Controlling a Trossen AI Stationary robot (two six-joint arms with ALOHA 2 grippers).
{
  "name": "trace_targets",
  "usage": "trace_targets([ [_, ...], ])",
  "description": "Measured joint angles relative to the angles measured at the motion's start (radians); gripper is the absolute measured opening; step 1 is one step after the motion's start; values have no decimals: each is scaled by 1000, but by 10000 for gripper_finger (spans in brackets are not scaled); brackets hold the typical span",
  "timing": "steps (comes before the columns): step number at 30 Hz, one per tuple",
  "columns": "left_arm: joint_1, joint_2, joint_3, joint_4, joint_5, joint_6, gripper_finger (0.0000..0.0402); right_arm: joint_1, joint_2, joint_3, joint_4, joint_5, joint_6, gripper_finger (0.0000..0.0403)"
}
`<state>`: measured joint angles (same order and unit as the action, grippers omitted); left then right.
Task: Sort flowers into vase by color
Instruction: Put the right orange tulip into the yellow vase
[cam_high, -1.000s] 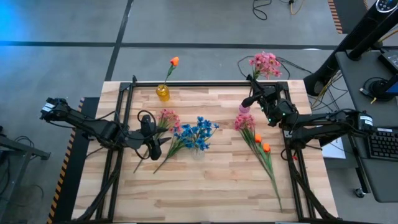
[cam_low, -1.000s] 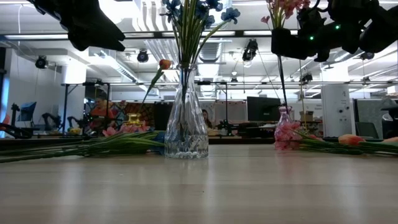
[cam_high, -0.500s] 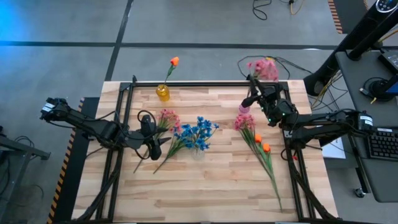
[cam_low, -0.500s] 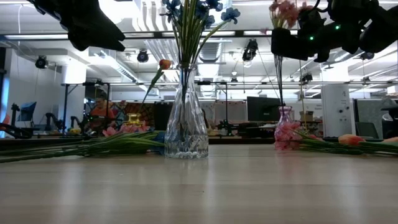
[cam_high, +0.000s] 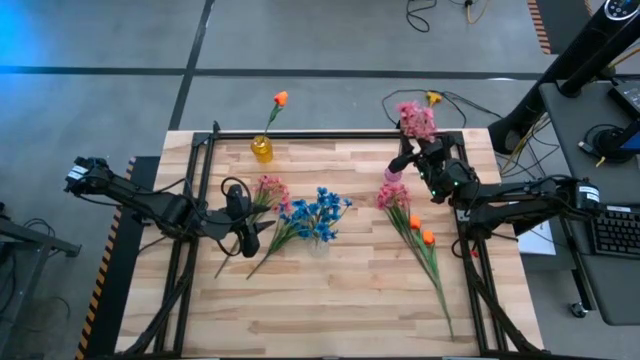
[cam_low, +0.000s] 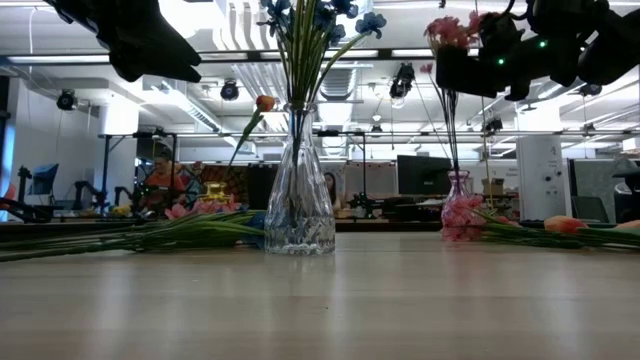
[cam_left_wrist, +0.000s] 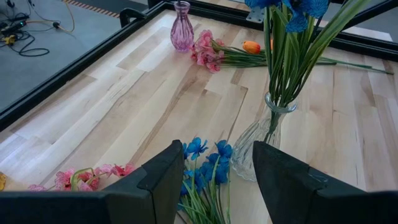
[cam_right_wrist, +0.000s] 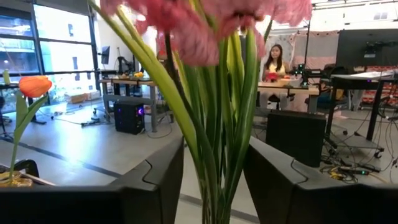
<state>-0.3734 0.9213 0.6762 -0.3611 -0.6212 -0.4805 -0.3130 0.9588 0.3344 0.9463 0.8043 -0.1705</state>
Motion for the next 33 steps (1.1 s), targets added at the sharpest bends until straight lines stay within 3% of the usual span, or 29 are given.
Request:
trace_targets([
  [15, 0, 0, 0, -1, 1, 0, 175, 1, -3, 0, -139, 10, 79, 213],
  [33, 0, 0, -2, -10, 5, -7, 175, 50, -41, 6, -280, 10, 145, 221],
])
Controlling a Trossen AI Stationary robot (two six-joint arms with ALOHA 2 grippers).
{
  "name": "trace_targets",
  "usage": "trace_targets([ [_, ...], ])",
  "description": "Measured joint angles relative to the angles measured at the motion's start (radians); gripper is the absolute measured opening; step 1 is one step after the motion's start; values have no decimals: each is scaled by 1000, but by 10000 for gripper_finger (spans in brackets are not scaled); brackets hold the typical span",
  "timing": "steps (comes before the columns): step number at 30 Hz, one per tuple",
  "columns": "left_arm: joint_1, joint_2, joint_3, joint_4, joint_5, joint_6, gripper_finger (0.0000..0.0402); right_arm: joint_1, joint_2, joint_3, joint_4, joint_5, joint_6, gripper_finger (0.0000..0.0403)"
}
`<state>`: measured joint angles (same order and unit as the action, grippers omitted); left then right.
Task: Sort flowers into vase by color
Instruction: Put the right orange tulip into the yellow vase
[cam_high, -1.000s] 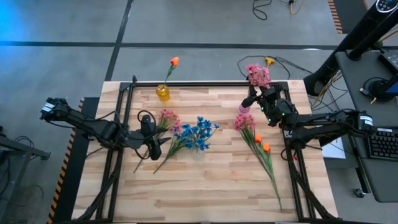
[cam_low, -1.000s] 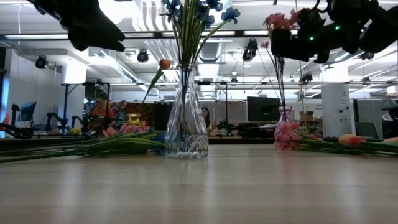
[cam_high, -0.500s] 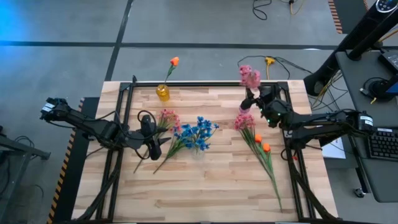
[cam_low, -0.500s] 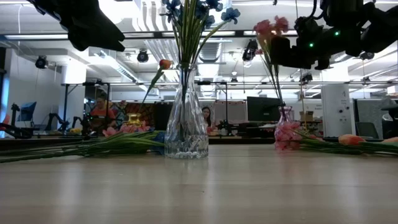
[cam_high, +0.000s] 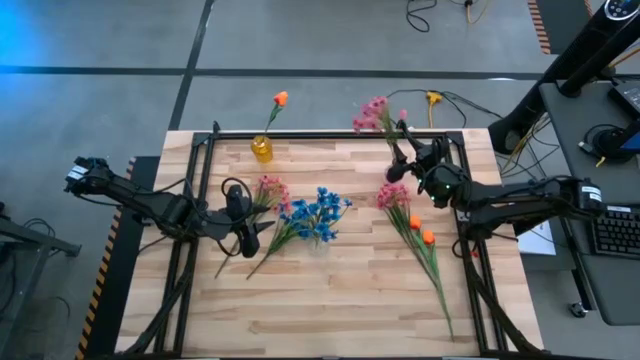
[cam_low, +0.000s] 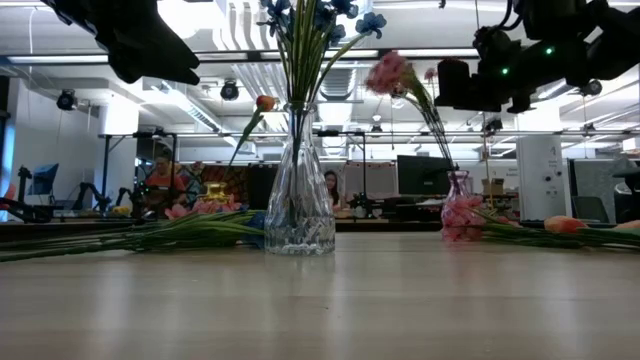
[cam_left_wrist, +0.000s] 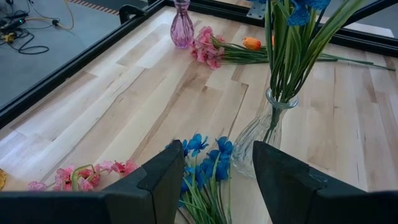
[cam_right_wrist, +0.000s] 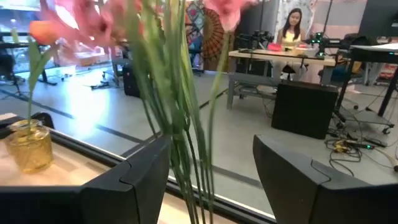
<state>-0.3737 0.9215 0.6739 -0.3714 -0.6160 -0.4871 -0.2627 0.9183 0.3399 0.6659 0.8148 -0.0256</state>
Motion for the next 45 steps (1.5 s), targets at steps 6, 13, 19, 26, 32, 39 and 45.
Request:
trace_targets([
  [6, 0, 0, 0, 0, 0, -2, 175, 30, -29, 27, -72, 9, 13, 221],
  [13, 0, 0, -1, -2, 50, -83, 175, 80, -34, 114, -283, 8, 90, 221],
  [19, -14, 26, -1, -21, 84, -181, 175, 125, -34, 244, -584, 22, 202, 221],
  [26, -47, 121, 0, -40, 182, -283, 175, 161, -34, 382, -964, 25, 393, 221],
  [32, -87, 191, 34, -113, 200, -376, 175, 204, -34, 407, -1076, 23, 476, 221],
  [39, -141, 278, 65, -117, 201, -406, 175, 243, -34, 407, -1089, -52, 536, 221],
  [45, -166, 357, 68, -117, 201, -469, 175, 250, -34, 407, -1107, -167, 584, 221],
])
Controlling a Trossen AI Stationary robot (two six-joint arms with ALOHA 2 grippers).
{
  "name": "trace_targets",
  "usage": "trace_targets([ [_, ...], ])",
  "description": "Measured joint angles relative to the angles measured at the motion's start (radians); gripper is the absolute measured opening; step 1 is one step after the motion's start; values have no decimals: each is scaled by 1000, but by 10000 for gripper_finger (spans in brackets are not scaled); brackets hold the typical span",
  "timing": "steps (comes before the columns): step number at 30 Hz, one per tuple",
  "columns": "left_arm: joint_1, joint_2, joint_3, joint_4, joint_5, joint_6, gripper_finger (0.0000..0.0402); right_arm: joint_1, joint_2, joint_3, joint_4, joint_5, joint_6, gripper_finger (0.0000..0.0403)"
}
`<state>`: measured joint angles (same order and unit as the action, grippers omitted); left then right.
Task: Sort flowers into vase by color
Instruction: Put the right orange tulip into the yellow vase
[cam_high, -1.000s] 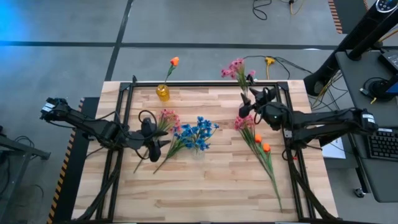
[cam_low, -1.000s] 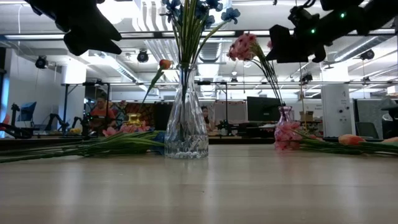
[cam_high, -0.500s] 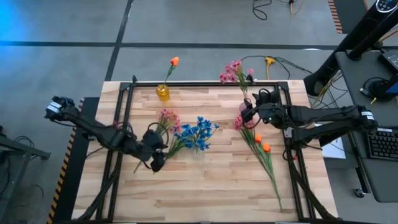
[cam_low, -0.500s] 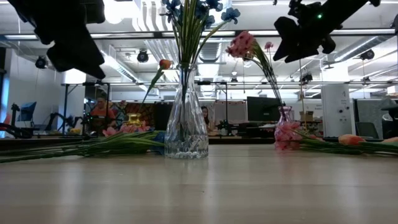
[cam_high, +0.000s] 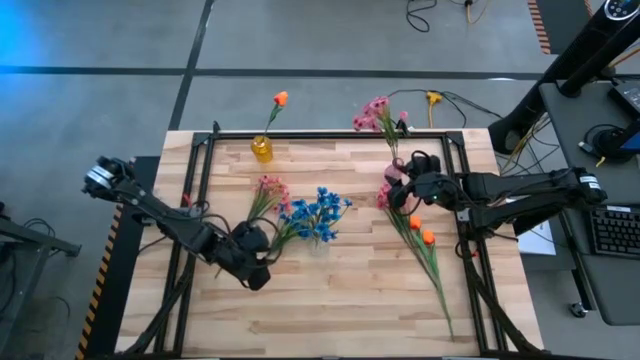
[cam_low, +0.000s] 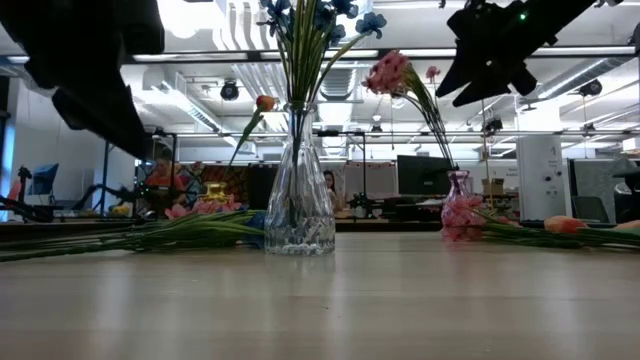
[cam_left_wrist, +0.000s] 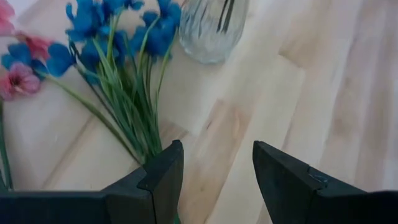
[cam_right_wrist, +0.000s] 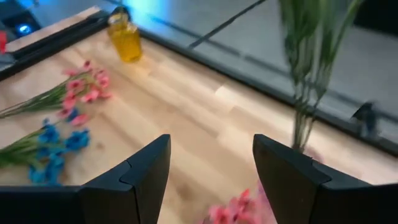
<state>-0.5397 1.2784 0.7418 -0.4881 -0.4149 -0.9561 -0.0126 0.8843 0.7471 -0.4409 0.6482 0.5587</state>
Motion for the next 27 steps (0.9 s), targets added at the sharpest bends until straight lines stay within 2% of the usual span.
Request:
trace_targets([
  [6, -8, 73, 0, 2, 4, -7, 175, 0, 0, 1, -96, -98, 88, 221],
  [15, -7, 147, 21, 8, 6, -15, 175, 21, 0, 1, -296, -143, 274, 221],
  [20, -7, 181, 41, -10, 6, -14, 175, 27, 19, 2, -279, -312, 301, 221],
  [27, -30, 170, 112, -136, 6, 4, 175, 57, 97, 2, -330, -511, 353, 221],
])
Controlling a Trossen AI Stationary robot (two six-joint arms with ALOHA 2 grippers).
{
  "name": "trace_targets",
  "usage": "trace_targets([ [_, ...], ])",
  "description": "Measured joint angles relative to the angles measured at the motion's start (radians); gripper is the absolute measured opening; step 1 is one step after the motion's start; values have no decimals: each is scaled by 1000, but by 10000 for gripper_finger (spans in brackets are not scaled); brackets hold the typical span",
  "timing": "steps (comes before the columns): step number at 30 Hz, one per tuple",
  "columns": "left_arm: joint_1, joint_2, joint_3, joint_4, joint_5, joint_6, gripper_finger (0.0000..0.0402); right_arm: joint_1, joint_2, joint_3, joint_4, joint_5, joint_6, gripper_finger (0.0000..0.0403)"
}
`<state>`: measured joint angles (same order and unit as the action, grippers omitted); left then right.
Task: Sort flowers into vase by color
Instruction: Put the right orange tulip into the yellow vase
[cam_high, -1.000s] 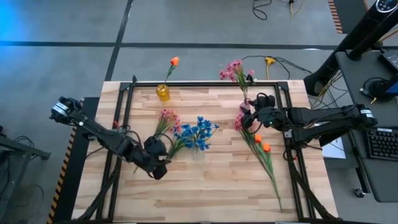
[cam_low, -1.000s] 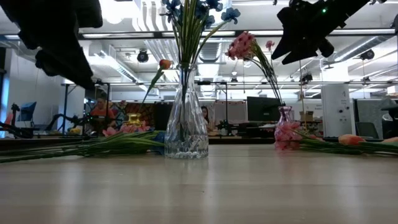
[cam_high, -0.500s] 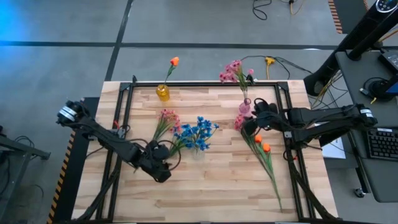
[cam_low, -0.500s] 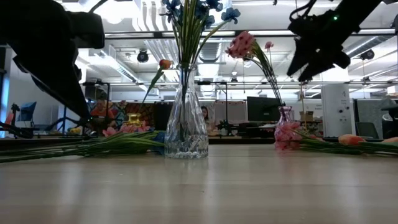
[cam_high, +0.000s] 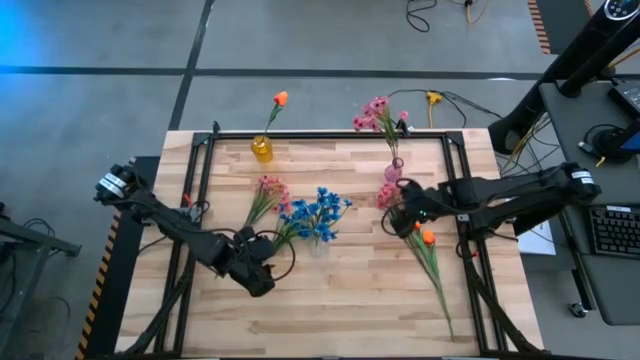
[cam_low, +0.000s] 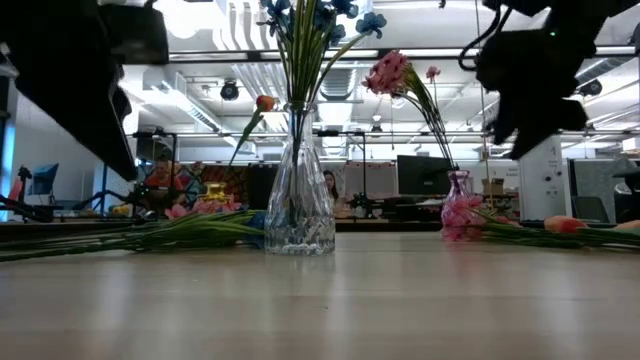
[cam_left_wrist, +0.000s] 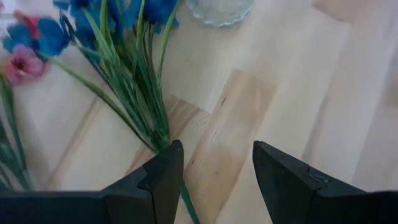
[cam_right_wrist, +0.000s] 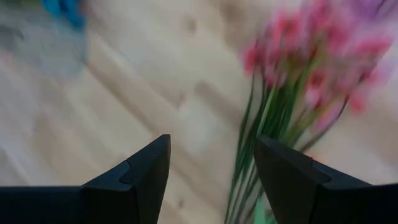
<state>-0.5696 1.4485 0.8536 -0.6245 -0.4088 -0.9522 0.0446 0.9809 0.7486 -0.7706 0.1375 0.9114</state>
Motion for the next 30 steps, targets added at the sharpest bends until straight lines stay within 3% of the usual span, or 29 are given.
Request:
trace_targets([
  [7, -45, -11, 90, -62, -54, 115, 175, 79, 84, 0, -72, -120, 105, 221],
  [14, -60, -12, 167, -182, -107, 132, 175, 178, 115, 0, -77, -209, 200, 221],
  [24, -60, -26, 167, -312, -211, 141, 175, 282, 108, 0, -314, -287, 399, 221],
  [30, -60, -49, 167, -312, -293, 190, 175, 302, 108, -7, -390, -270, 476, 221],
])
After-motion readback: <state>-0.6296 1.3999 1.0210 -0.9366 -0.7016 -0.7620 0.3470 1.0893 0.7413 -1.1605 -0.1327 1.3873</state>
